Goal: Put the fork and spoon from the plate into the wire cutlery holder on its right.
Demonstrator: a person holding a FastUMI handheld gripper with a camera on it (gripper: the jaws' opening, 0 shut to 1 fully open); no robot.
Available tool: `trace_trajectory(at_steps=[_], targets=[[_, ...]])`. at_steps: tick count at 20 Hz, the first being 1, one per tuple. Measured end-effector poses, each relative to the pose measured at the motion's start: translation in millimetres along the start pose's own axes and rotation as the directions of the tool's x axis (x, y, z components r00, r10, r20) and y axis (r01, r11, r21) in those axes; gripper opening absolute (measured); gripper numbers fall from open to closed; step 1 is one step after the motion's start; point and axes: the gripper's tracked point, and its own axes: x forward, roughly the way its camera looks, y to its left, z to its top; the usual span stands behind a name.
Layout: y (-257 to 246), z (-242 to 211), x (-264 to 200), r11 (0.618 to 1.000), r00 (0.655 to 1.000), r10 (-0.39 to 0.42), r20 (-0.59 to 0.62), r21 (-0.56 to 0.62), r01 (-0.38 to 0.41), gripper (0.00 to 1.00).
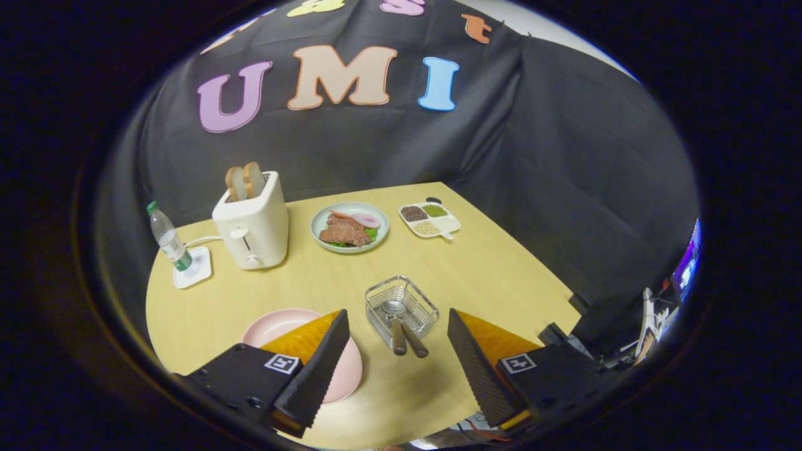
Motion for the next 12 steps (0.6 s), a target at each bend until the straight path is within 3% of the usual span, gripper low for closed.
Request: trace_trajectory(at_steps=[6,9,12], targets=[[30.8,16.8,-30.1,0.992,0.985,0.124,0.116,0.005,-0.125,1.00],[51.7,37.2,-49.5,0.974,0.947,0.220,0.236,0.002,-0.227,1.00],[59.7,61.5,-76.3,0.957,0.885,0.278,0.374,-0.027,-0.289,1.00]])
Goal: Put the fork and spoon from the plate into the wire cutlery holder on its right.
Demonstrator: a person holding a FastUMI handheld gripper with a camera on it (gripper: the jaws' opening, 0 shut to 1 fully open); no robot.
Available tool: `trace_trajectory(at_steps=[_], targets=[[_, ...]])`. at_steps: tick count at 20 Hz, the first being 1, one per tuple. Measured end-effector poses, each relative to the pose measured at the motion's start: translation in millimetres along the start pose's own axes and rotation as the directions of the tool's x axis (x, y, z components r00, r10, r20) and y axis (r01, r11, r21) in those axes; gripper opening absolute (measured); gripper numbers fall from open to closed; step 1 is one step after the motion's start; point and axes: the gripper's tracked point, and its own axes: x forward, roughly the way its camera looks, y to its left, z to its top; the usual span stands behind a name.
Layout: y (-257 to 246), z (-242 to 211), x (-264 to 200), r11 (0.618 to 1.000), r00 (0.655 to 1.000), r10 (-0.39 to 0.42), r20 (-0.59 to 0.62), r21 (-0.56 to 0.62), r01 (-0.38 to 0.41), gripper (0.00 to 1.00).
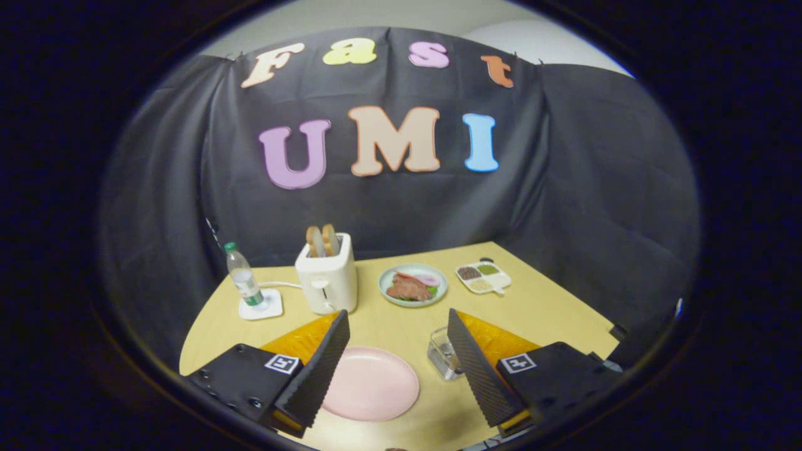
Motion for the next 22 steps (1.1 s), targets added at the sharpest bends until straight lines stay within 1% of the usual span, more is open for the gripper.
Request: trace_trajectory(at_steps=[3,4,8,11,16,22], targets=[[12.0,33.6,-16.7,0.998,0.987,0.058,0.152,0.014,-0.061,1.00],[2.7,50.4,-15.4,0.997,0.979,0.065,0.194,0.014,-0.069,1.00],[2.3,63.8,-31.0,0.995,0.956,0.089,0.278,0.006,-0.095,0.99],[-3.1,62.0,-36.1,0.995,0.954,0.087,0.288,0.018,-0.096,0.99],[-17.3,44.9,-30.1,0.997,0.971,0.064,0.230,0.033,-0.074,0.99],[-25.4,43.4,-31.6,0.996,0.971,0.060,0.232,0.049,-0.073,0.99]])
